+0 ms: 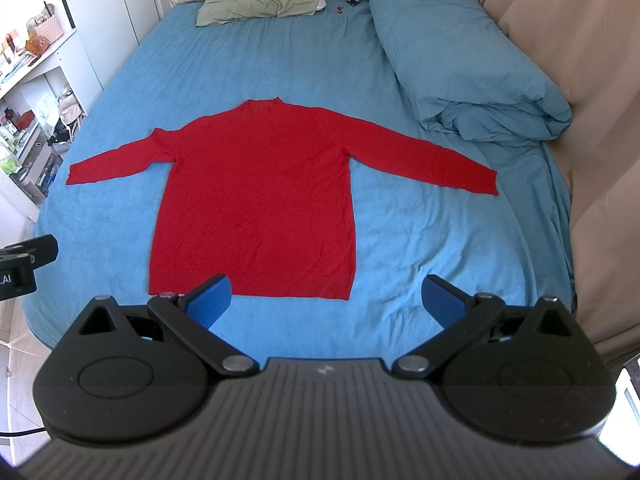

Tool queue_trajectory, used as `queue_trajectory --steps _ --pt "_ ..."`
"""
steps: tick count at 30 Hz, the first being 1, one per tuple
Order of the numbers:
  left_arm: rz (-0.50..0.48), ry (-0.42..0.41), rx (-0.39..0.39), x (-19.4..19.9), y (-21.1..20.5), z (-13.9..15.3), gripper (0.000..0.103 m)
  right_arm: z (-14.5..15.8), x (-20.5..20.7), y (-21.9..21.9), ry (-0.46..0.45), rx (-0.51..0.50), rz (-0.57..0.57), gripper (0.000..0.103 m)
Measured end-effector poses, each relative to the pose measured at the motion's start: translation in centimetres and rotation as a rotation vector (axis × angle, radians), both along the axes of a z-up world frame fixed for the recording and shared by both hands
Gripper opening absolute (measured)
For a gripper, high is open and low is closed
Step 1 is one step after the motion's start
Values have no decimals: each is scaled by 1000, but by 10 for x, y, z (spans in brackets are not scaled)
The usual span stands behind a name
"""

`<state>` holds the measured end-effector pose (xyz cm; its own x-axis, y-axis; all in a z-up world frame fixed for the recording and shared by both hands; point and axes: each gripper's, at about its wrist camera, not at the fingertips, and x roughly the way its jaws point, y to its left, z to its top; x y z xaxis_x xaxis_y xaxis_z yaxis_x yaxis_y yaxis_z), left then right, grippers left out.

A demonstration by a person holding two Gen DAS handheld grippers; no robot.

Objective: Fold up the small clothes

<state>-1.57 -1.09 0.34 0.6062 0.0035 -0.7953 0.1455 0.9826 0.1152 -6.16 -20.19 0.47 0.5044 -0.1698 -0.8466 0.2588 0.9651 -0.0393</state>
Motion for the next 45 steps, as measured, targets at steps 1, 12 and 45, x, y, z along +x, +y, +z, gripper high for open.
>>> queue_trajectory --steps 1,12,45 --pt "0 0 0 0 0 0 103 0 1 0 0 1 -1 103" --pt "0 2 0 0 0 0 103 -1 0 -1 2 2 -1 103" --pt "-142 -60 -21 58 -17 29 103 17 31 -21 -16 33 -153 103"
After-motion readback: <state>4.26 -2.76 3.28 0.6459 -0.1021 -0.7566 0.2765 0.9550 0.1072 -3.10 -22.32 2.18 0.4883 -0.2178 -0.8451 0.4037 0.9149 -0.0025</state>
